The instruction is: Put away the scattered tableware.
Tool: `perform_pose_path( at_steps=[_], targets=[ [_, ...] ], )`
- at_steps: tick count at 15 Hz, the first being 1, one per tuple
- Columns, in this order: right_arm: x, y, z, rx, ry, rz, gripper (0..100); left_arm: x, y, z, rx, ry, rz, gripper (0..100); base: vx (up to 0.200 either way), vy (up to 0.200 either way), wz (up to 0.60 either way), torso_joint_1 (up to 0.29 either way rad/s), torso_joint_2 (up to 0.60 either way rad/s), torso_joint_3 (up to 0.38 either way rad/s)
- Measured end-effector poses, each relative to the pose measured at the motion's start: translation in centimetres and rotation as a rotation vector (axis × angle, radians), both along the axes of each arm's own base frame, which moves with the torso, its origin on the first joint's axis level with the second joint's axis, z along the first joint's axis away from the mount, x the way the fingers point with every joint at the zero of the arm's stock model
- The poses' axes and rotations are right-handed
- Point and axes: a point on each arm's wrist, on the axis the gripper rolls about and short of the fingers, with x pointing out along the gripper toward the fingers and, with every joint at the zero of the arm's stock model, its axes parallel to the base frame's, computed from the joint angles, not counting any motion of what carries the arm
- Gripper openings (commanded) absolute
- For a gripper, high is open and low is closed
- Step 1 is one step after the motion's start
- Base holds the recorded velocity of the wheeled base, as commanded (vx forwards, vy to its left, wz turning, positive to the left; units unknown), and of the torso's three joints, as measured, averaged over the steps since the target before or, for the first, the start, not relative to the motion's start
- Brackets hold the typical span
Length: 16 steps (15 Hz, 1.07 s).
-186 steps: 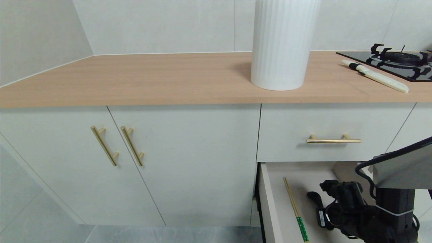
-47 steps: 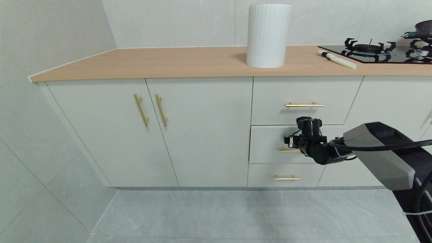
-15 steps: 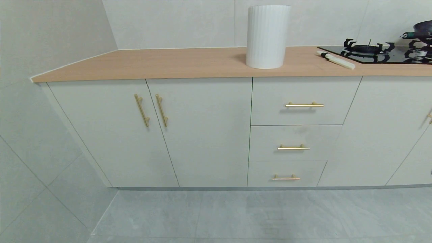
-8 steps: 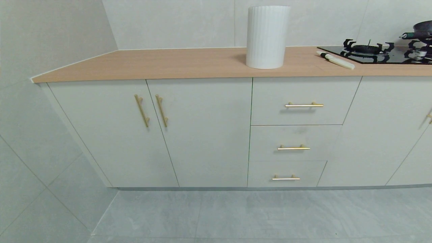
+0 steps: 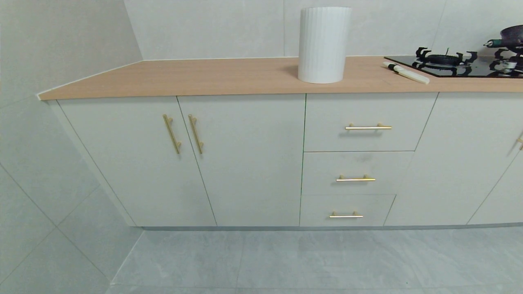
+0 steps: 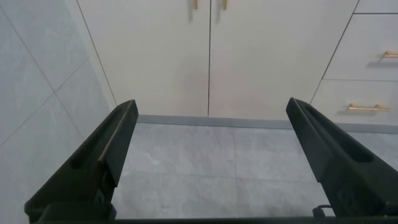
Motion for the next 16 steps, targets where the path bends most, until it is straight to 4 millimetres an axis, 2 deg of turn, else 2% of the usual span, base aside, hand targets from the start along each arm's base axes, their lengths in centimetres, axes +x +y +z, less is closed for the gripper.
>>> perform_pose_path(
  at_steps=[4,13,16],
  targets=[
    [0.01,0.27,-0.41,-0.121,0.045,0.116,100,0.00,0.00,0.00,0.005,0.001,0.000,100,0.000,0.000,0.00,0.000,0.00,0.000],
    [0.00,0.27,-0.49,-0.097,0.047,0.125,100,0.00,0.00,-0.01,0.005,0.001,0.000,100,0.000,0.000,0.00,0.000,0.00,0.000],
    [0.00,0.27,-0.50,-0.096,0.048,0.125,100,0.00,0.00,-0.01,0.006,0.001,0.000,100,0.200,0.000,0.00,-0.001,0.00,0.005]
  ],
)
